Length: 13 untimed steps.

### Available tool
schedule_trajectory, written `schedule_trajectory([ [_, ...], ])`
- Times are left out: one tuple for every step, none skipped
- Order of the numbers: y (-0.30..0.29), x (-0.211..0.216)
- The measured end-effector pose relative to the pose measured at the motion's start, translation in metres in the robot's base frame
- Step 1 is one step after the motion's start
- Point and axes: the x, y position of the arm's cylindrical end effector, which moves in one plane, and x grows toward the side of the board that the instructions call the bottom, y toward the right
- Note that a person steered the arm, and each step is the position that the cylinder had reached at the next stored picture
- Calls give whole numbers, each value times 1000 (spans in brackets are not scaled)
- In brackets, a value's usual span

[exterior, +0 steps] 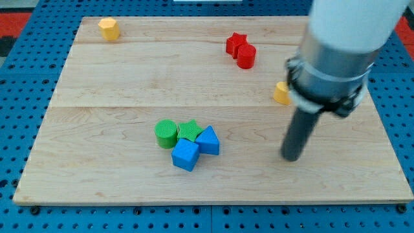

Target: Place the green star parallel to yellow hexagon

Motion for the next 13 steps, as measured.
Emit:
schedule_trajectory([
  [-75, -11],
  [-118, -35],
  [-158, -50],
  [-184, -91],
  [-196, -85],
  [-243, -91],
  [-237, -142],
  [-207, -190],
  [-180, -256],
  [-209, -266],
  [-170, -282],
  [-121, -291],
  [-143, -277],
])
